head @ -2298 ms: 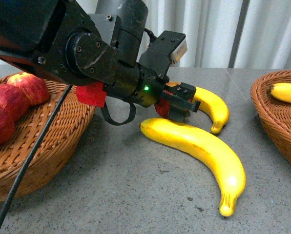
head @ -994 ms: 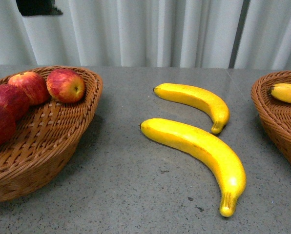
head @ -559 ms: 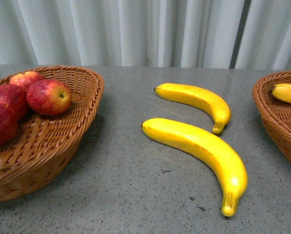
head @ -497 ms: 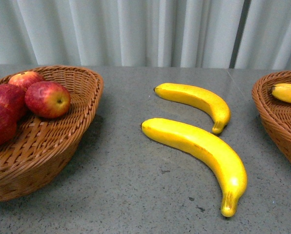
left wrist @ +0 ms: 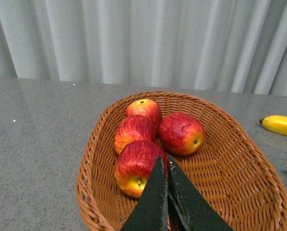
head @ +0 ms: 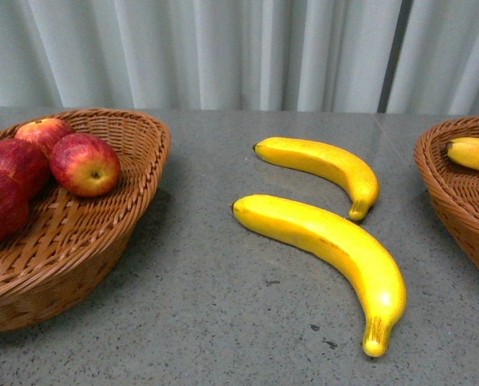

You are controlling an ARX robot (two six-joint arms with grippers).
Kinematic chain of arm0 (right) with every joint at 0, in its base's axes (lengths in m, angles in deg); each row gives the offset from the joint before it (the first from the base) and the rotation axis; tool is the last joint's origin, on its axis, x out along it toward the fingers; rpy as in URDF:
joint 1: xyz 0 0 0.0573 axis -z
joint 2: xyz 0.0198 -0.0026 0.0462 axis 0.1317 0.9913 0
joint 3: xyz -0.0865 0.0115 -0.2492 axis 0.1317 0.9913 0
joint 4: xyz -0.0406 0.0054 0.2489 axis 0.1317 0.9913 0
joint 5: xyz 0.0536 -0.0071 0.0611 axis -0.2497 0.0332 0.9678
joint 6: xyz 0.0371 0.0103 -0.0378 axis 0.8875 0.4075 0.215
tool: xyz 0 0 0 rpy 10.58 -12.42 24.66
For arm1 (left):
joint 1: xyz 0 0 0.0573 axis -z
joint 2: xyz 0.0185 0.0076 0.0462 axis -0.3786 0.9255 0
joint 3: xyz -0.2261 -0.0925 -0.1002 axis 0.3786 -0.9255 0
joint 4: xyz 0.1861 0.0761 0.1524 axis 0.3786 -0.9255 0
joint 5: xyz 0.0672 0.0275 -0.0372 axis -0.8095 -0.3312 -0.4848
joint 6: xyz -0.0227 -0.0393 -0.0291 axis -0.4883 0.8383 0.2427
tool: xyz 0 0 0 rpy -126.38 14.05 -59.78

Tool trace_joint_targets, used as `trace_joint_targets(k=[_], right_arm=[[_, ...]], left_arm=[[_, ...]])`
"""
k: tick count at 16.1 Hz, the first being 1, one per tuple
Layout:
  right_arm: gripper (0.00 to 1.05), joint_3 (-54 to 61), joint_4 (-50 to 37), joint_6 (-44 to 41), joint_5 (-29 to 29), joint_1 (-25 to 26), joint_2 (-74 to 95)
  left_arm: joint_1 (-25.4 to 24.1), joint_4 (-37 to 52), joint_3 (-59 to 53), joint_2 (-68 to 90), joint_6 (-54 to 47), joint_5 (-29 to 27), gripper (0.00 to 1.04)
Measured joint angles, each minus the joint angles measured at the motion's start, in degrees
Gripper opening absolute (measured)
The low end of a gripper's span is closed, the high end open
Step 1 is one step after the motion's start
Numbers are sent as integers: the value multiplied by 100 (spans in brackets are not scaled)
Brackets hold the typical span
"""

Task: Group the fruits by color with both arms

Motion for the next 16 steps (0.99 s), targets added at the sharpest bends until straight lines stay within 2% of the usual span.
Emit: trace_joint_targets(k=[8,16], right_arm=[[98,0,0,0,0,0,0],[98,0,0,0,2,0,0]], left_arm=[[52,-616,-490,-1185,-4,98,2],[52,-1475,-490,-2081,-7,101,2]])
